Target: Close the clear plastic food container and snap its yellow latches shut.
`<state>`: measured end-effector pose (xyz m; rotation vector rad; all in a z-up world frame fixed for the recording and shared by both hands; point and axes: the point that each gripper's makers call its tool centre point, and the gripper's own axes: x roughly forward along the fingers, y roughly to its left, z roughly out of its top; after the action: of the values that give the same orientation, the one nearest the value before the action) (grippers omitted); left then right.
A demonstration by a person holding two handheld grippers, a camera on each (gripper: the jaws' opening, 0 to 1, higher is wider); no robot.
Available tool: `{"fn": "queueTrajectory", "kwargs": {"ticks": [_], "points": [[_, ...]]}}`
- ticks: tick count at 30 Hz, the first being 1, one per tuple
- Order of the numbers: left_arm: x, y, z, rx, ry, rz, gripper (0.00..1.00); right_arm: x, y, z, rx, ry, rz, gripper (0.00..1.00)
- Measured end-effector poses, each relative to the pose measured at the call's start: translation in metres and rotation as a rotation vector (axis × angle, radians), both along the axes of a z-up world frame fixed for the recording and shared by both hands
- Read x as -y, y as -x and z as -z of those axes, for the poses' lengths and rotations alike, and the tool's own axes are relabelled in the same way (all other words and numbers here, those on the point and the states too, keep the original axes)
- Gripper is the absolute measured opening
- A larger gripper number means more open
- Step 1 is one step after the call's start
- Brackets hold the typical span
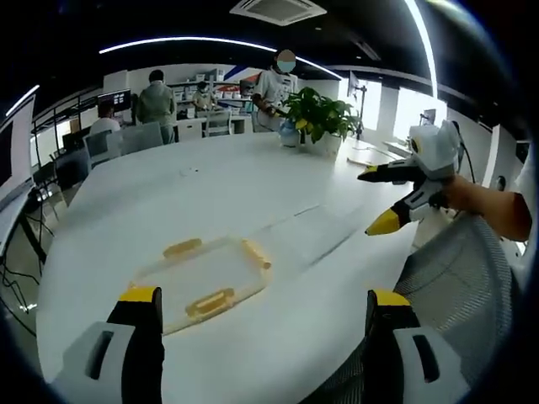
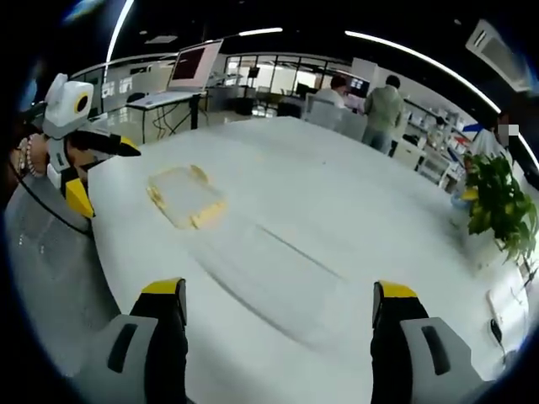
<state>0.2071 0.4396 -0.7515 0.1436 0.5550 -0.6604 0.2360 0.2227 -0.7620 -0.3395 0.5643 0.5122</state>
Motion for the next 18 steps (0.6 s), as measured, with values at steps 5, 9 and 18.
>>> {"fn": "queueTrajectory", "kwargs": {"ticks": [5, 9, 18], "points": [[0.002, 0.001, 0.000, 0.001, -0.010, 0.016, 0.99, 0.003, -0.001, -0.001, 0.005, 0.009, 0.010, 0.88], [0.004, 0.002, -0.001, 0.002, -0.004, 0.025, 0.99, 0.003, -0.001, -0.001, 0.003, -0.001, 0.014, 0.87], [0.007, 0.004, 0.000, -0.008, 0.000, 0.046, 0.99, 0.010, -0.003, 0.001, 0.007, 0.048, 0.027, 0.86]]}}
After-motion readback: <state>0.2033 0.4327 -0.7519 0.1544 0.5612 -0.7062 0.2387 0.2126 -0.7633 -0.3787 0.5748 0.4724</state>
